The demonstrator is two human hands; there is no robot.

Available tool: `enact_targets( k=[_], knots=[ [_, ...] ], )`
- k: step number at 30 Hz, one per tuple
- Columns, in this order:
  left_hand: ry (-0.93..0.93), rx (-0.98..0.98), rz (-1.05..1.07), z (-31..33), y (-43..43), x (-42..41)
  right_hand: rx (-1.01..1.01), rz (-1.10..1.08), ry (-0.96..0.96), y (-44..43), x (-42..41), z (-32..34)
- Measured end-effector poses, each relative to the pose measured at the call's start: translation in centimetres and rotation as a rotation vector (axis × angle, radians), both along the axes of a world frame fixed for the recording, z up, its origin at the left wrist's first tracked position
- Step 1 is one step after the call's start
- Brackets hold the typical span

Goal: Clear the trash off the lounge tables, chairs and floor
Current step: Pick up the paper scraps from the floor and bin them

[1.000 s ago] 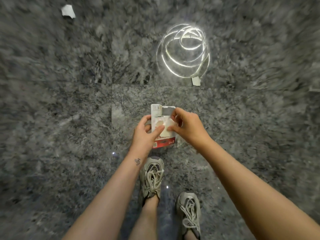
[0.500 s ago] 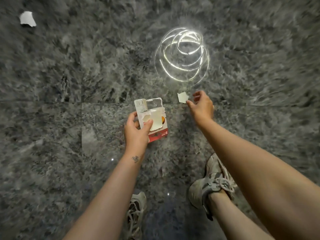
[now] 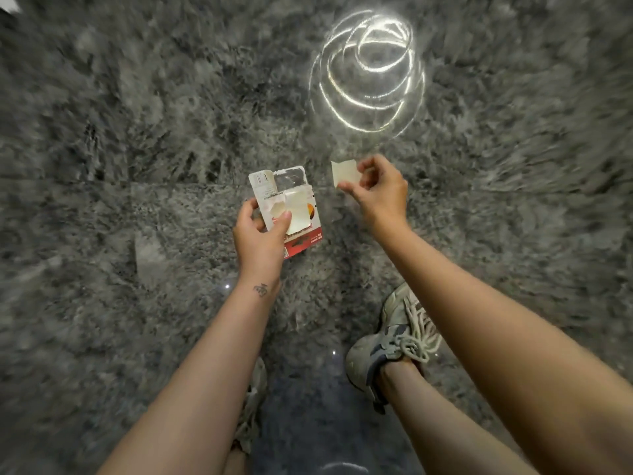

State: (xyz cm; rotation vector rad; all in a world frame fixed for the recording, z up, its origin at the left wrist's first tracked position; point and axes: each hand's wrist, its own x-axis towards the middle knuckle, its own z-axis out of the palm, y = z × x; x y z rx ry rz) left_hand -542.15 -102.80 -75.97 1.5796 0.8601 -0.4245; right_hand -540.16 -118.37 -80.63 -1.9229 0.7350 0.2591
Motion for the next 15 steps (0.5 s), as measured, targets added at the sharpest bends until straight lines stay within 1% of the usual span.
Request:
enact_targets(
  k=[2,5,10,15],
  knots=[
    [-0.015,0.005,-0.071,3.4,-1.8,0.8,0.093,-0.022,-0.067,-1.3,-1.1,5.0],
    [-0.031,-0.014,-0.207,8.7,-5.5,2.0,0.181,-0.085,-0.106,-3.9,-2.7,11.5],
    [-0.052,-0.123,-0.372,17.1,-13.0,3.1,0.152,-0.172,-0.144,-10.0,-3.5,19.8],
    [-0.089,-0.203,-0.536,23.0,-20.9,2.8,0.099,-0.325,-0.13,-16.5,-5.2,25.3]
  ],
)
